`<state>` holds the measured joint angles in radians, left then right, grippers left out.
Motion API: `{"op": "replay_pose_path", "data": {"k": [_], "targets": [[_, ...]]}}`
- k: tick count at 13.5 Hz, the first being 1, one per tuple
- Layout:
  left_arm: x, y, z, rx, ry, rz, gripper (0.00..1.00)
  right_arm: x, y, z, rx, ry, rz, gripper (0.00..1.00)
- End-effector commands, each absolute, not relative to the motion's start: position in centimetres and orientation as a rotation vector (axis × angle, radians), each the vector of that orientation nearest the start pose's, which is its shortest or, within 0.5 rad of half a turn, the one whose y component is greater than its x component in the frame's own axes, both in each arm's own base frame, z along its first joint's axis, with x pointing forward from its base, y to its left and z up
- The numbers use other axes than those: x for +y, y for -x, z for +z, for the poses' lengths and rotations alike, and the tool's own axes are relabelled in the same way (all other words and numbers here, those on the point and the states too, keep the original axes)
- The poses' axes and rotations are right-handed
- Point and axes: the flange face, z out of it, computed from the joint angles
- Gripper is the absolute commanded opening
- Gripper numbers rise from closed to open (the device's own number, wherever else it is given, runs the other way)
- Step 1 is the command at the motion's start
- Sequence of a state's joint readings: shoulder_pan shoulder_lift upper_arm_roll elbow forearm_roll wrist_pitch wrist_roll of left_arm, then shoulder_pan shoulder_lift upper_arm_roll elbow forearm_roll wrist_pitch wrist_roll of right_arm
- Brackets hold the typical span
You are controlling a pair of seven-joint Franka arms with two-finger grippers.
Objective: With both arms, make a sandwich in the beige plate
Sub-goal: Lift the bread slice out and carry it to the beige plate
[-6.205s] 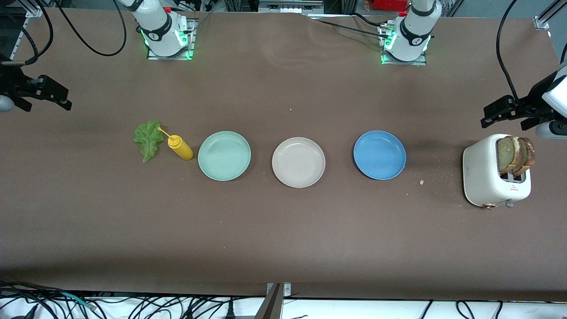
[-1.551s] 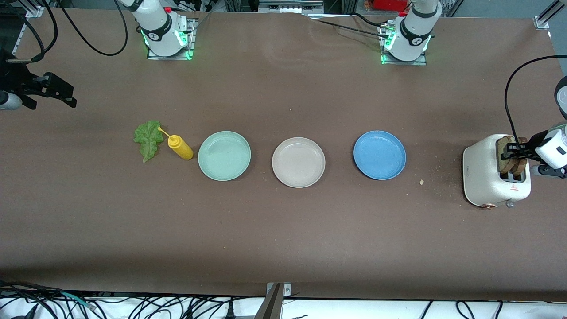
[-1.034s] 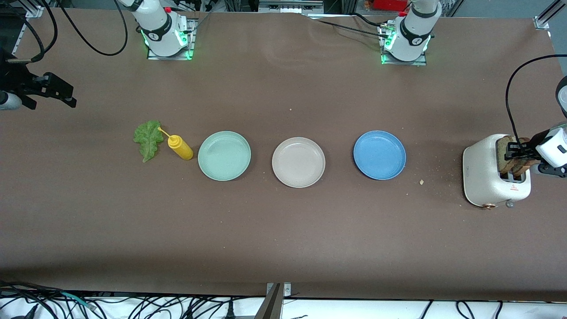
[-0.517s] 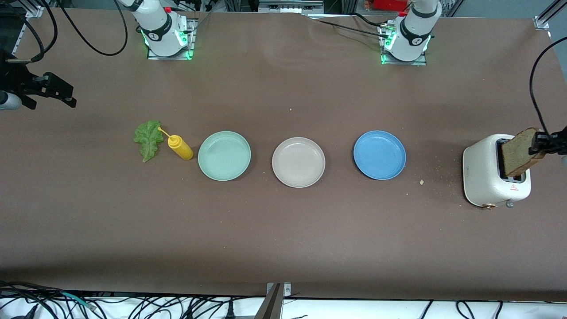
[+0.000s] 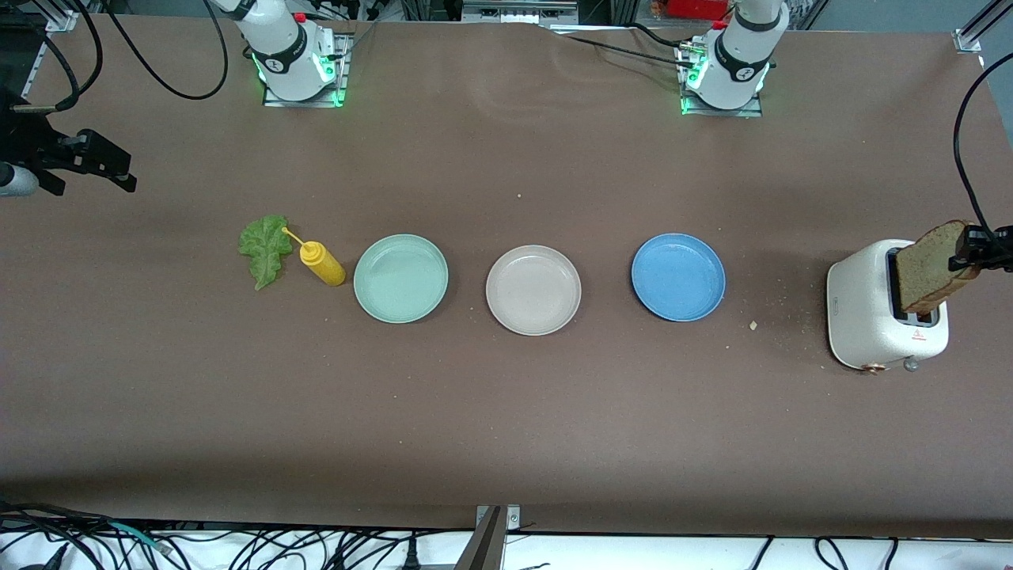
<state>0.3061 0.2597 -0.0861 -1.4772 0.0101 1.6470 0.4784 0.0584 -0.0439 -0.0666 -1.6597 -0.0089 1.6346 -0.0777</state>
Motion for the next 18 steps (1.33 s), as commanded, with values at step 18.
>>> {"op": "replay_pose_path", "data": {"k": [18], "targets": [[-16.7, -64.2, 39.1, 0.354, 3.626, 0.841, 0.0, -0.8, -54.3, 61.9, -0.099, 3.142, -0.029, 1.0]]}}
